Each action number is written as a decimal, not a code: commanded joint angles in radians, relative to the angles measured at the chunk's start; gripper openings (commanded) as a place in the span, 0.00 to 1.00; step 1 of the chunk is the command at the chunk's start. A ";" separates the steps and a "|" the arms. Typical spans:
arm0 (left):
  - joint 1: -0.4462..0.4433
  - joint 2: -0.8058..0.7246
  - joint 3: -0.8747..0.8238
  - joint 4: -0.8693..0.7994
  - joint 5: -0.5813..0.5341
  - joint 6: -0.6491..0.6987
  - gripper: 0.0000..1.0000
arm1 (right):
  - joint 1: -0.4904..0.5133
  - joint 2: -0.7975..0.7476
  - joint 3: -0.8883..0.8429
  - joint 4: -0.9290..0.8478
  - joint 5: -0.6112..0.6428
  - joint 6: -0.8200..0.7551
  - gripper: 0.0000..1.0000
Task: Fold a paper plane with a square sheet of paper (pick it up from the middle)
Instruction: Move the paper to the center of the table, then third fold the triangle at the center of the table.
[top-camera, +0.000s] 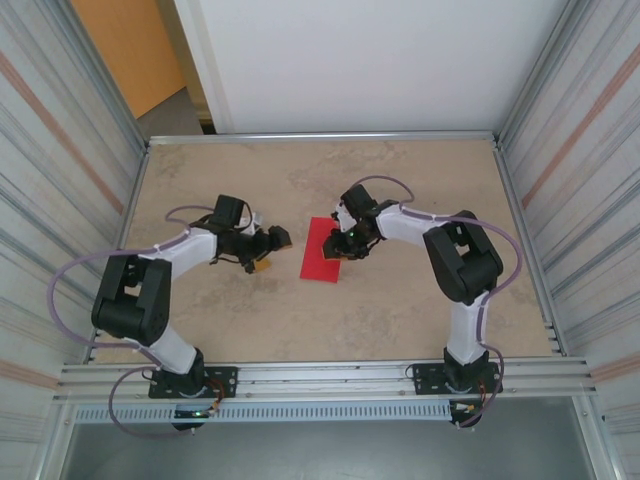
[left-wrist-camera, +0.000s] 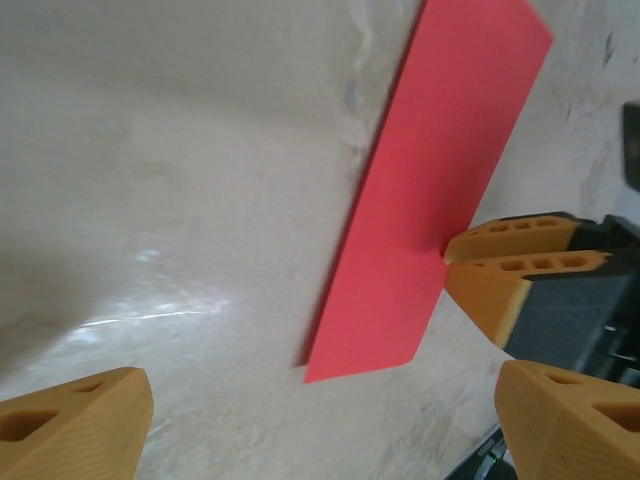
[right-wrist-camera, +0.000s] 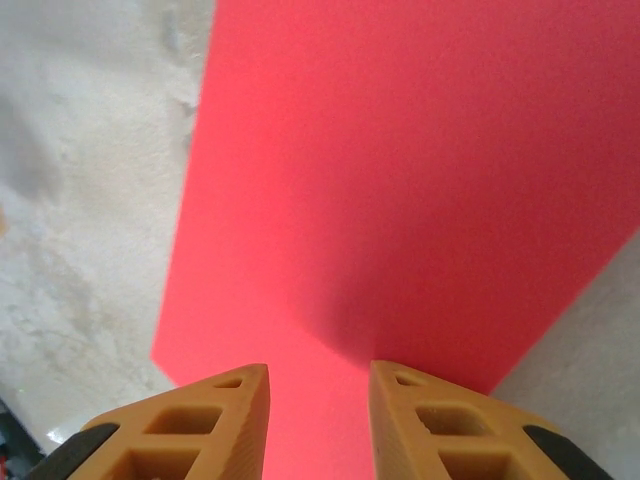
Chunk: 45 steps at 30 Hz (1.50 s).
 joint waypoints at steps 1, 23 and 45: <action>-0.049 0.025 0.044 0.037 0.053 -0.023 0.87 | -0.022 -0.091 -0.070 0.173 0.006 0.208 0.32; -0.113 0.177 0.109 0.008 0.098 0.013 0.58 | -0.068 0.055 -0.085 0.175 0.060 0.269 0.28; -0.130 0.243 0.150 -0.012 0.084 0.044 0.46 | -0.079 0.058 -0.097 0.169 0.054 0.251 0.27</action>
